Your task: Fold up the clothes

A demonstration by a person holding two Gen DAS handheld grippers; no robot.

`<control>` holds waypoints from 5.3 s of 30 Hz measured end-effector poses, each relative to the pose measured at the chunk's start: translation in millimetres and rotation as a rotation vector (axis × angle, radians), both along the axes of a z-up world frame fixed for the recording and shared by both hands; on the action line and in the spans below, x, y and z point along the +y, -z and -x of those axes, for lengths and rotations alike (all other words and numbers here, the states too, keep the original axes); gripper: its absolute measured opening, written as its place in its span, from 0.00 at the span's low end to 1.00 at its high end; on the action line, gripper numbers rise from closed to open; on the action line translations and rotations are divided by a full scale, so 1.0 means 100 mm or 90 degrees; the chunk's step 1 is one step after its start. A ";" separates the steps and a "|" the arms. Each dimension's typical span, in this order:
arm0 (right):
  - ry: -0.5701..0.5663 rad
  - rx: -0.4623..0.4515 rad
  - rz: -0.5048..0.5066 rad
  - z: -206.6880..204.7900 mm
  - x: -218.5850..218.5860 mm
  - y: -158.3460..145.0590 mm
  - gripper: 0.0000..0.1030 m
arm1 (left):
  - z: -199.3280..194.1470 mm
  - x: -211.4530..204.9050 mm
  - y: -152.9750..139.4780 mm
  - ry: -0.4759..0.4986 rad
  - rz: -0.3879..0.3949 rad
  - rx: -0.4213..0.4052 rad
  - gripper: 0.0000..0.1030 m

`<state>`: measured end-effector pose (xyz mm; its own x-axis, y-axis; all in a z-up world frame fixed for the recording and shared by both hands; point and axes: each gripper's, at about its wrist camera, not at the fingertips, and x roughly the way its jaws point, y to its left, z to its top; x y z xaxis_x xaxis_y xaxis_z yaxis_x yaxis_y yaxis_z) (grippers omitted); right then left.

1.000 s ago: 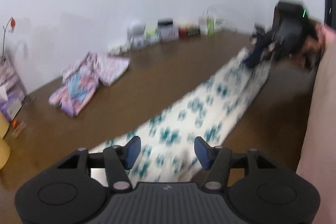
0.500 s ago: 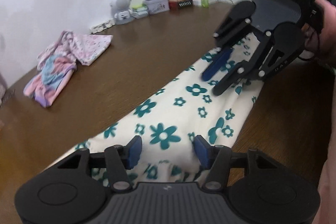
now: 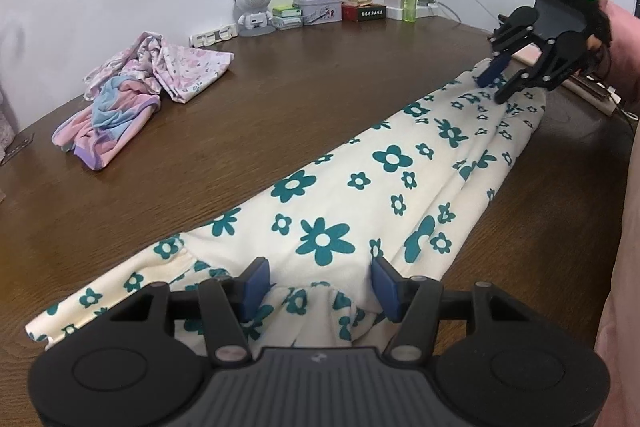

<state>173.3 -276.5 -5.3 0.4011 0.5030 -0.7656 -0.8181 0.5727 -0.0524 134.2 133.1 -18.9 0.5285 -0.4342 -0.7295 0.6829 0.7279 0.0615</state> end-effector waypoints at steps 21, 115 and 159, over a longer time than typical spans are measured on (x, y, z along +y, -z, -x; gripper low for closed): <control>0.056 -0.010 0.018 0.11 -0.15 0.07 0.26 | -0.07 0.36 -0.38 -0.010 -0.015 -0.027 0.54; 0.234 -0.112 -0.064 0.49 -0.17 -0.19 0.55 | 0.27 0.19 -0.63 -0.013 0.064 -0.120 0.78; 0.724 0.204 -0.593 0.50 -0.80 0.62 0.43 | -0.21 -2.49 0.18 0.243 -0.006 -0.118 0.23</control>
